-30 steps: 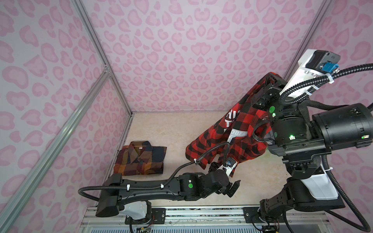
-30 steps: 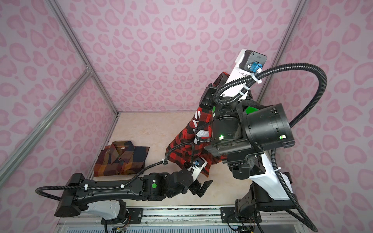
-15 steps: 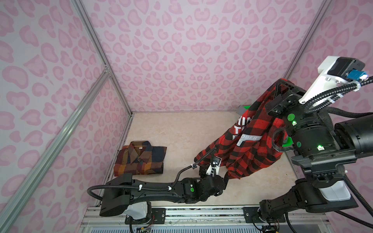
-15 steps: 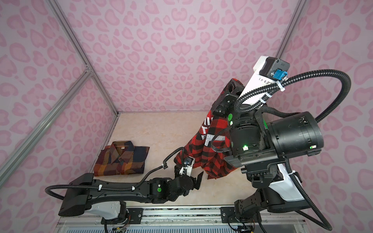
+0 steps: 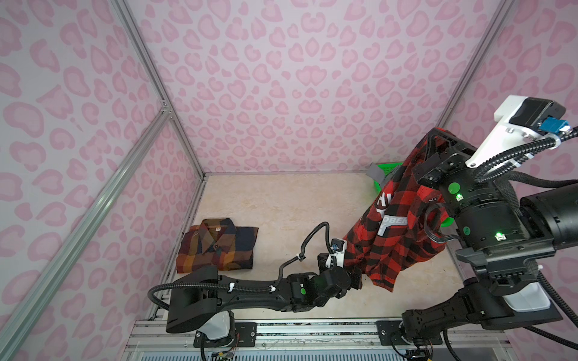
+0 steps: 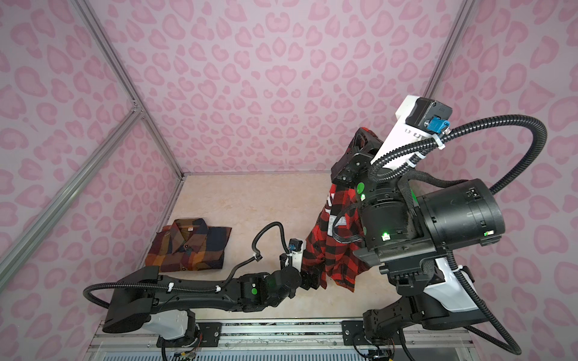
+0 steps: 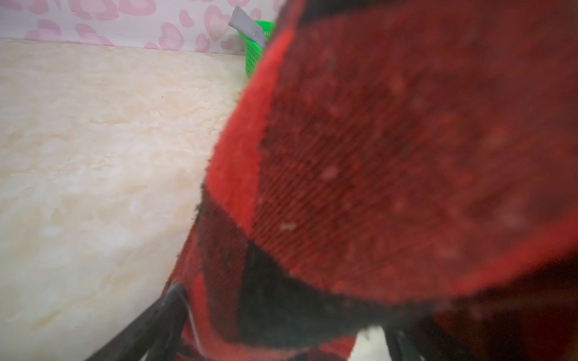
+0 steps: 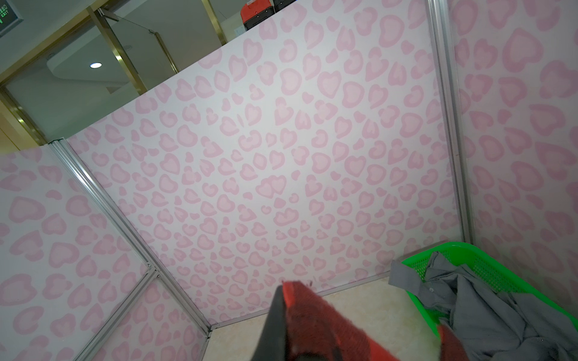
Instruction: Fold and stack the long sleeve shirts
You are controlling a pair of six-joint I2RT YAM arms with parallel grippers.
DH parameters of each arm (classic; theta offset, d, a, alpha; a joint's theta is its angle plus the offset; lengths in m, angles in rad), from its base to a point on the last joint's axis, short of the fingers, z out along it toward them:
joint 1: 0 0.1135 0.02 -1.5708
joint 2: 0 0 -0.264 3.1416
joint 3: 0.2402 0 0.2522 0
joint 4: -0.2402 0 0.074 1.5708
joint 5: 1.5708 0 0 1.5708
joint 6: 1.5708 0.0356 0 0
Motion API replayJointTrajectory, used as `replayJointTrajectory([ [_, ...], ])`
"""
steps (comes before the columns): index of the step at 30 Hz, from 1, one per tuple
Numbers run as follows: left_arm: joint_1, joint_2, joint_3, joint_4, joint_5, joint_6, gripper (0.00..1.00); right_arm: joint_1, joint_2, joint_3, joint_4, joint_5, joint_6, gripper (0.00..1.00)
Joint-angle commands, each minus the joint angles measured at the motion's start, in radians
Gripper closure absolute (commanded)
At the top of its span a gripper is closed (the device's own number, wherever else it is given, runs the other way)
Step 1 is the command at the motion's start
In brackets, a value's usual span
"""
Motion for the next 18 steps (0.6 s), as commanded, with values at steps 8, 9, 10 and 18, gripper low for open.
replayJointTrajectory([
  [8,0.051,0.005,-0.031,0.133,0.009,0.036,0.2,0.088,-0.046,-0.048,0.029,-0.022,0.034,1.0],
  [9,0.062,-0.004,-0.038,0.141,0.012,0.039,0.26,0.094,-0.051,-0.052,0.032,-0.022,0.033,1.0],
  [10,0.077,-0.014,-0.045,0.146,0.019,0.04,0.34,0.102,-0.06,-0.061,0.037,-0.021,0.034,1.0],
  [18,0.152,-0.087,-0.056,0.153,0.145,0.113,0.96,0.148,-0.13,-0.136,0.089,-0.007,0.038,1.0],
])
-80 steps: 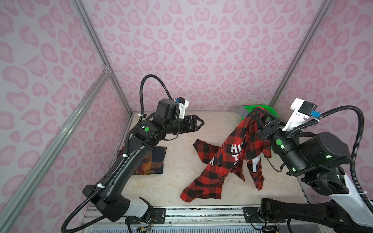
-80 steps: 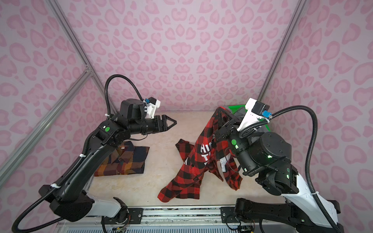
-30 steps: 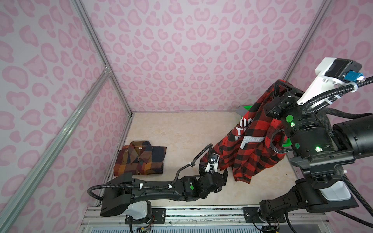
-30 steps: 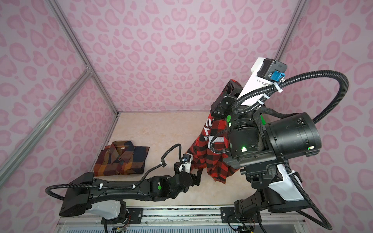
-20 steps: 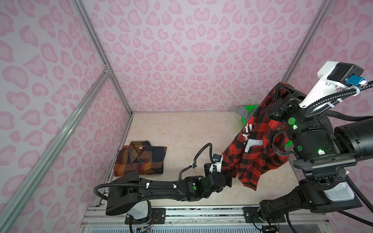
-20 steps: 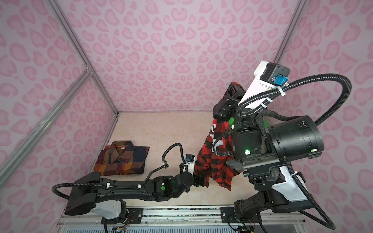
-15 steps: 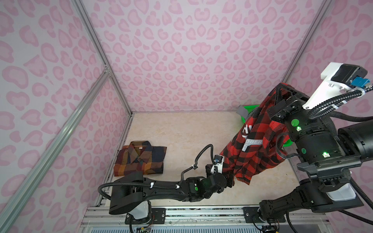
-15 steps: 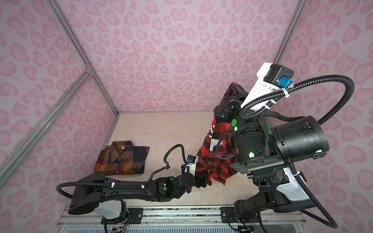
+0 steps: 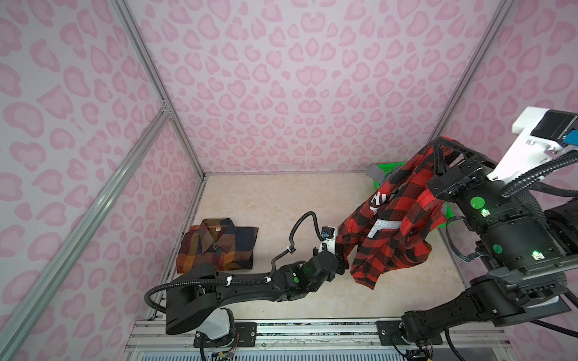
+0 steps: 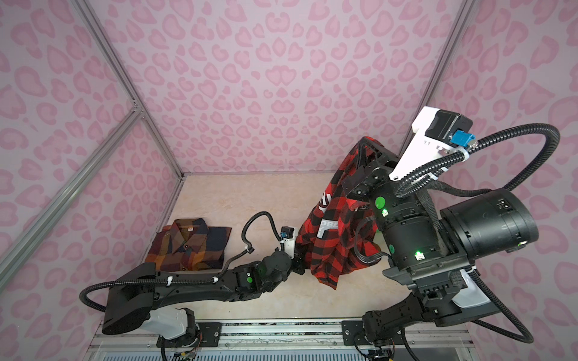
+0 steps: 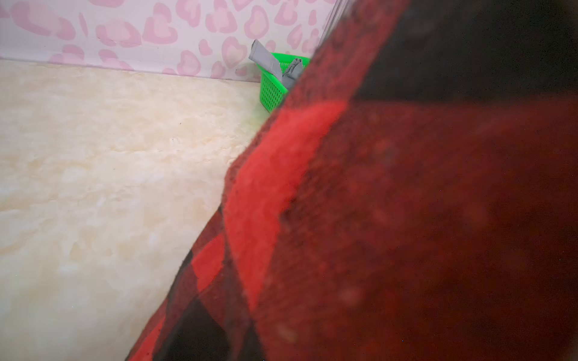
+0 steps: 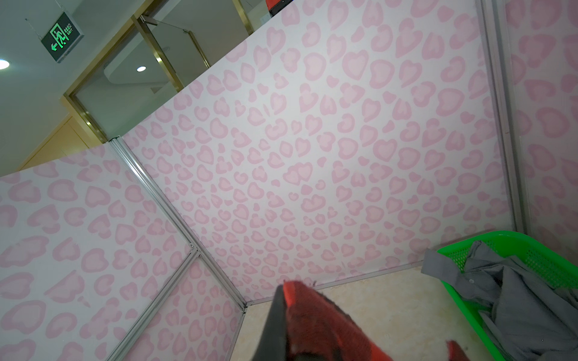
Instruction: Fold and stack the long sleeve shirts
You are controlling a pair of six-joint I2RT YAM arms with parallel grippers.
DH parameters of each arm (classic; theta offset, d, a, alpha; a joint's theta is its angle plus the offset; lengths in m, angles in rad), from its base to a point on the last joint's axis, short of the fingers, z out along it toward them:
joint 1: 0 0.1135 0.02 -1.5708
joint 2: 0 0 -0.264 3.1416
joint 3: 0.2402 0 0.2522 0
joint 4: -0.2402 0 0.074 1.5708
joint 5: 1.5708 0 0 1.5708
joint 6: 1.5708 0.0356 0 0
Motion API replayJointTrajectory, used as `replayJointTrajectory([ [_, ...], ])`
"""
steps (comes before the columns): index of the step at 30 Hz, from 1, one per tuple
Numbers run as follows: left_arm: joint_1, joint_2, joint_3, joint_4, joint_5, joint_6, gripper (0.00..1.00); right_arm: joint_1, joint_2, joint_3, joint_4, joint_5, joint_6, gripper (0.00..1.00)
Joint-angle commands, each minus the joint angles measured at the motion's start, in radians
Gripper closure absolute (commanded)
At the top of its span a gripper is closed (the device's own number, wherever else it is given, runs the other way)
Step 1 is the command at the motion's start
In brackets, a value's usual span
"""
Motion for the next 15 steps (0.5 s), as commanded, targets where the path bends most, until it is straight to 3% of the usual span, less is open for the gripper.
replayJointTrajectory([
  [1,0.014,-0.07,-0.013,0.029,0.073,0.039,0.96,0.018,-0.033,-0.038,0.062,0.005,0.005,1.0],
  [3,0.021,-0.13,-0.017,-0.023,0.115,0.038,0.96,0.03,-0.063,-0.079,0.089,0.018,0.004,1.0],
  [8,0.025,-0.299,0.027,-0.304,0.388,-0.078,0.96,0.036,-0.133,-0.186,0.157,0.029,0.012,1.0],
  [11,0.037,-0.408,0.048,-0.504,0.443,-0.156,0.96,0.019,-0.127,-0.216,0.286,0.018,-0.096,1.0],
  [13,0.112,-0.454,0.048,-0.599,0.548,-0.197,0.96,-0.05,-0.11,-0.226,0.352,0.014,-0.169,1.0],
  [15,0.226,-0.473,0.028,-0.627,0.691,-0.231,0.96,-0.147,-0.102,-0.23,0.281,0.016,-0.138,1.0],
])
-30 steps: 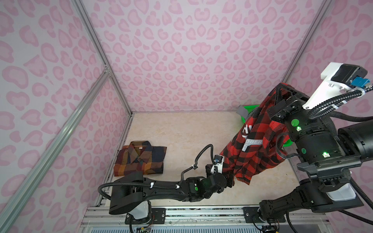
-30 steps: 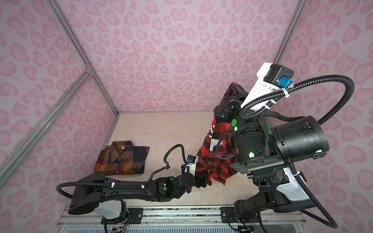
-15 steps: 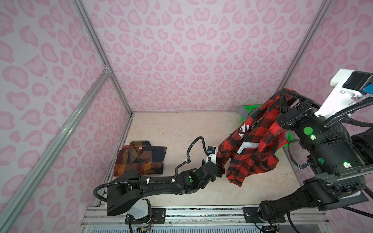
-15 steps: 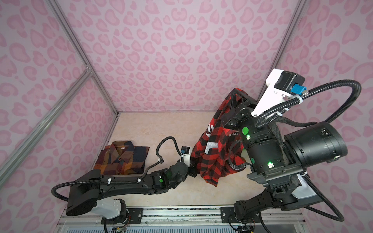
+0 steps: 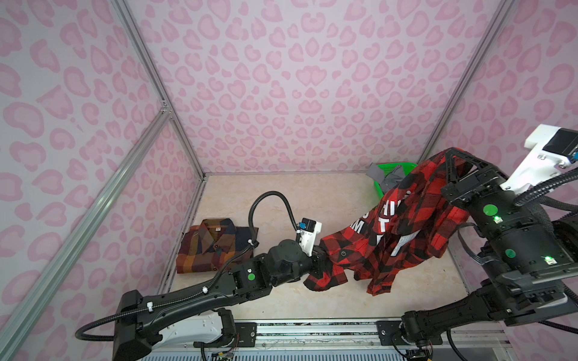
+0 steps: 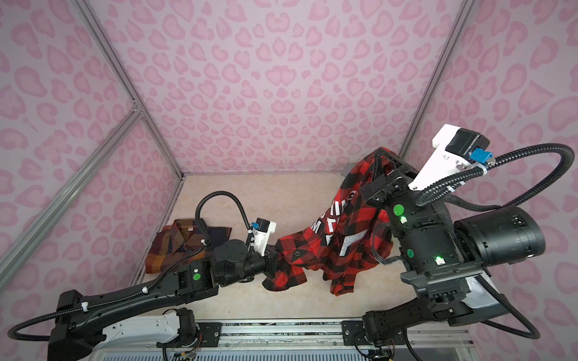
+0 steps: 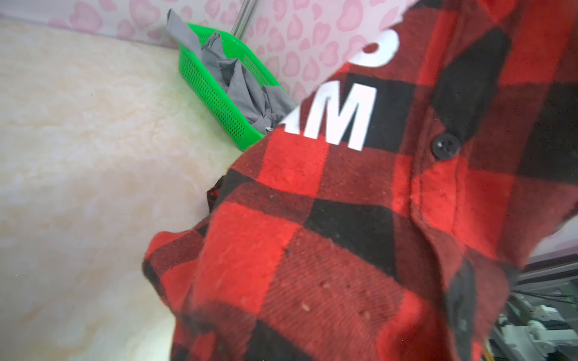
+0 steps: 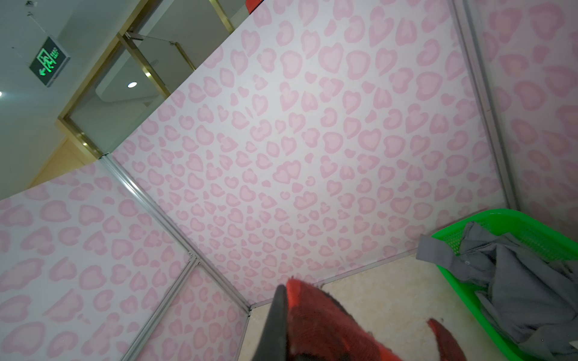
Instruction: Fold and stack the long sleeve shirts
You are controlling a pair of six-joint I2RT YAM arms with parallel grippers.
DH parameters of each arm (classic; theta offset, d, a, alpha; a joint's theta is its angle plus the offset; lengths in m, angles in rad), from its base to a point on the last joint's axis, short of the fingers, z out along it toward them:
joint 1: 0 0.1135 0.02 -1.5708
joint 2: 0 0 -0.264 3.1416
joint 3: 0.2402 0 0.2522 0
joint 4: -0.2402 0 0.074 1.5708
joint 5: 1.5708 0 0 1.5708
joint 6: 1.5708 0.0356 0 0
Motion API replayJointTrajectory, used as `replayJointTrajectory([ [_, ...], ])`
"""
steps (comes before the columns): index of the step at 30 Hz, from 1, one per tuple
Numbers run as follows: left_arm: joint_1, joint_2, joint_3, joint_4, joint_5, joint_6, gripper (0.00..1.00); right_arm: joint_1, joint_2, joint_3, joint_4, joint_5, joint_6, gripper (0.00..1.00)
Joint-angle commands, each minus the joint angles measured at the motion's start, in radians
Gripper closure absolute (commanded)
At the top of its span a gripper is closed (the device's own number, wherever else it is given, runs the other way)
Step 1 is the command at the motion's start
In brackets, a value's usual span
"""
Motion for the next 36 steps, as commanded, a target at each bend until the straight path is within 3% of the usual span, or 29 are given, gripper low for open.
replayJointTrajectory([
  [1,0.164,-0.023,-0.02,-0.176,0.296,-0.097,0.96,-0.13,0.009,-0.013,-0.027,-0.011,0.001,1.0],
  [4,0.337,0.039,-0.016,-0.205,0.463,-0.085,0.96,-0.292,-0.001,-0.02,-0.375,-0.02,0.261,1.0],
  [9,0.478,0.204,0.018,-0.193,0.635,-0.05,0.96,-0.529,0.007,-0.014,-0.944,-0.152,0.75,1.0],
  [12,0.527,0.292,0.026,-0.192,0.683,-0.03,0.96,-0.763,0.05,0.008,-1.284,-0.424,1.1,1.0],
  [14,0.545,0.33,0.038,-0.212,0.681,-0.007,0.96,-0.906,0.057,-0.049,-1.346,-0.613,1.214,1.0],
  [19,0.592,0.449,0.093,-0.27,0.656,0.062,0.96,-1.189,0.022,-0.295,-1.277,-0.957,1.354,1.0],
  [23,0.609,0.561,0.178,-0.352,0.596,0.14,0.96,-1.321,0.035,-0.465,-1.228,-1.108,1.389,1.0],
  [27,0.611,0.619,0.262,-0.428,0.536,0.183,0.71,-1.356,0.044,-0.564,-1.184,-1.133,1.389,1.0],
  [30,0.589,0.561,0.297,-0.487,0.443,0.194,0.61,-1.375,0.053,-0.603,-1.166,-1.147,1.385,1.0],
  [32,0.535,0.496,0.32,-0.535,0.345,0.214,0.53,-1.385,0.057,-0.62,-1.159,-1.16,1.383,1.0],
  [34,0.466,0.455,0.341,-0.577,0.239,0.225,0.37,-1.394,0.054,-0.63,-1.151,-1.17,1.381,1.0],
  [36,0.371,0.441,0.351,-0.595,0.152,0.231,0.36,-1.4,0.047,-0.633,-1.146,-1.178,1.384,1.0],
])
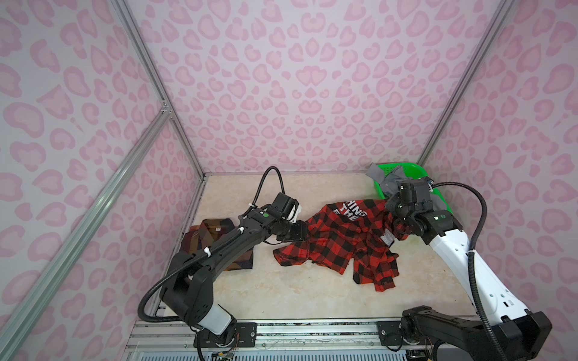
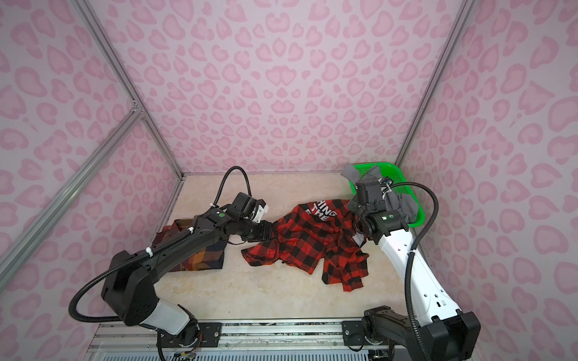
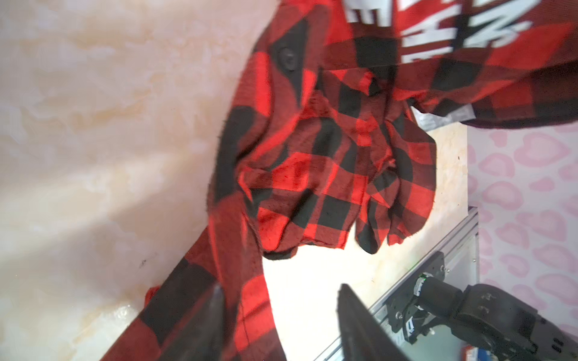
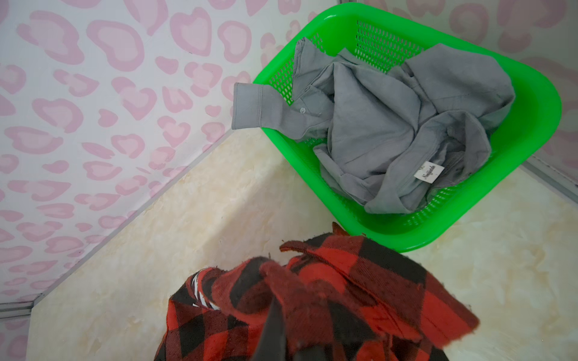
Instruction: Fold and stack the long sleeve shirts
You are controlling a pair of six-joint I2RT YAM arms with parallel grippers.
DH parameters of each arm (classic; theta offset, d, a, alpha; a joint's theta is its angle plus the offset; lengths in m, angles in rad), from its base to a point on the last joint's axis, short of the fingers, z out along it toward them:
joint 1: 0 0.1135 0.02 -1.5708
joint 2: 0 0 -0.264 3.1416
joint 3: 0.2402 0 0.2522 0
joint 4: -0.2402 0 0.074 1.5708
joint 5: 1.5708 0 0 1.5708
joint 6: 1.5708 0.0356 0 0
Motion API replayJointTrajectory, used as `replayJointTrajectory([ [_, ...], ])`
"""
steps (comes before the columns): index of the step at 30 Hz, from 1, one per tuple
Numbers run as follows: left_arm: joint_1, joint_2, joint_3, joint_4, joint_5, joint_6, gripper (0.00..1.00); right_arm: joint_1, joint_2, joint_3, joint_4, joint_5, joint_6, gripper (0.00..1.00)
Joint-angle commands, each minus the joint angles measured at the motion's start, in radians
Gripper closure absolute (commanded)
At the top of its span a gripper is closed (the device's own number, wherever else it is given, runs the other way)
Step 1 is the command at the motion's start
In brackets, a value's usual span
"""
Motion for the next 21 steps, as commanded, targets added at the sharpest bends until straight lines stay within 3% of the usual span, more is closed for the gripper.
replayJointTrajectory([
  [1,-0.132,-0.021,0.028,-0.094,-0.224,0.037,0.34,-0.007,-0.008,-0.009,0.044,-0.03,0.004,1.0],
  [4,-0.264,0.032,0.059,-0.132,-0.365,0.037,0.33,-0.012,-0.007,-0.002,0.043,-0.037,-0.003,1.0],
  [7,-0.312,0.069,0.07,-0.172,-0.49,0.015,0.32,-0.021,-0.005,-0.002,0.041,-0.053,-0.005,1.0],
  [11,-0.378,0.104,0.033,-0.04,-0.434,-0.019,0.32,-0.037,-0.02,-0.007,0.046,-0.07,0.002,1.0],
  [14,-0.462,0.191,0.072,-0.007,-0.522,-0.035,0.3,-0.052,-0.033,-0.002,0.046,-0.087,0.003,1.0],
  [17,-0.493,0.256,0.069,0.091,-0.477,-0.052,0.29,-0.056,-0.043,-0.002,0.048,-0.1,0.004,1.0],
  [21,-0.512,0.367,0.106,0.122,-0.503,-0.054,0.29,-0.062,-0.054,-0.007,0.051,-0.12,0.009,1.0],
])
